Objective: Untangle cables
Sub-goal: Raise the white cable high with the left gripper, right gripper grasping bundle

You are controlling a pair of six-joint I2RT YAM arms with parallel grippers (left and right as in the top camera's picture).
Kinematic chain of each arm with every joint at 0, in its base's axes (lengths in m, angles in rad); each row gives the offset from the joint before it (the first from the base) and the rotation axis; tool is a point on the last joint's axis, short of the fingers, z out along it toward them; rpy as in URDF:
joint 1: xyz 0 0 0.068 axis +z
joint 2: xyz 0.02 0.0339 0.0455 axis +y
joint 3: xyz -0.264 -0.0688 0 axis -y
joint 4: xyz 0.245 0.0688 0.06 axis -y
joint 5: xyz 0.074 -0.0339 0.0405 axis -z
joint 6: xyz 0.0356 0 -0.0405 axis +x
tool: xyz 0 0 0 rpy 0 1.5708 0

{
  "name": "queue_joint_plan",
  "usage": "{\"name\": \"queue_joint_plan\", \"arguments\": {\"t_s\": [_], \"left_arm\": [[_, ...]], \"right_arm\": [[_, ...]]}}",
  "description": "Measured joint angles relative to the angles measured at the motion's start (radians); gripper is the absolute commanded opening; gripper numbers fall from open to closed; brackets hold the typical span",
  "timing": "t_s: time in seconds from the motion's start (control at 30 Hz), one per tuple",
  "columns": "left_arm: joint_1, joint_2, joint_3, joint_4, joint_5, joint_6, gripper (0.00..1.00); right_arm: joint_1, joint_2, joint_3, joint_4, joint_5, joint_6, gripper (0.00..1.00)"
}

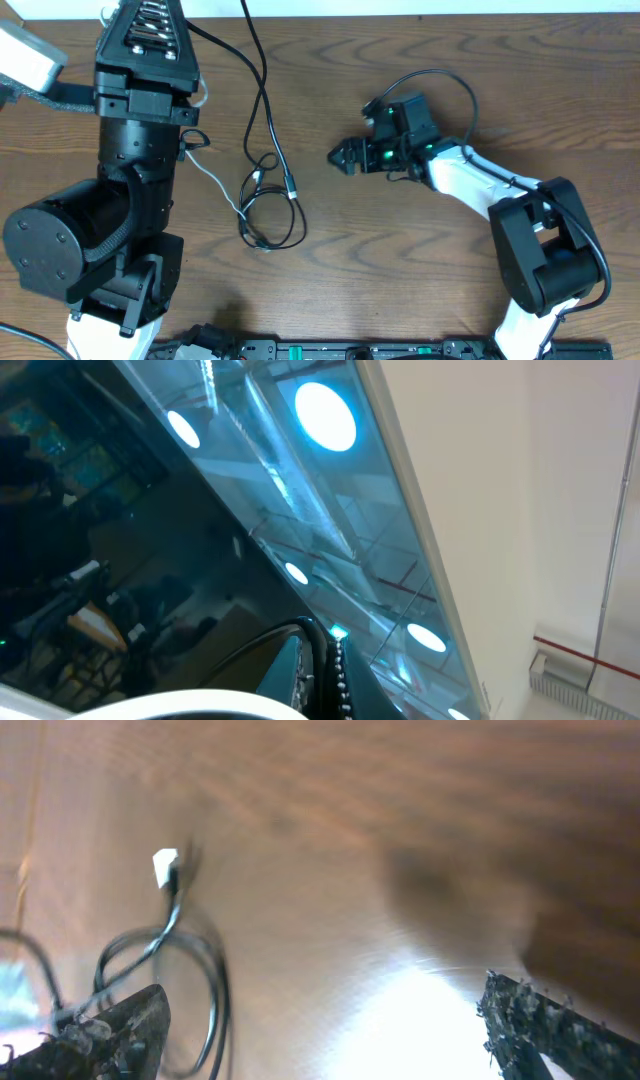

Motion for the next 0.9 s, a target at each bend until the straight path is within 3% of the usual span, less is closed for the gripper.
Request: {"name": "queue_joint_plan", "arguments": {"t_s": [0.27,0.57,0.63,0.77,0.9], "left_arm": [[0.000,0.000,0.000,0.010,-0.025,0.000,0.08],[0.000,-0.001,0.000,-0.013,-0.051,0.000,0.07],[0.000,-0.003,0.000,-0.078,-0.053,0.000,0.07],[0.000,-0.003,0.004,-0.285,-0.054,0.027,0.07],[0.000,0.007,0.003,-0.527,-0.053,0.140,0.07]], "right_arm": [[0.163,0.050,0.000,-0.005,-0.059,0.005,0.88],[0.275,0.121,0.026,0.061,-0.028,0.189,0.60],[0.293,0.139,0.038,0.080,-0.010,0.237,0.50],[0.306,0.143,0.042,0.079,0.035,0.303,0.48],[0.305,0.143,0.045,0.068,0.054,0.331,0.41]]}}
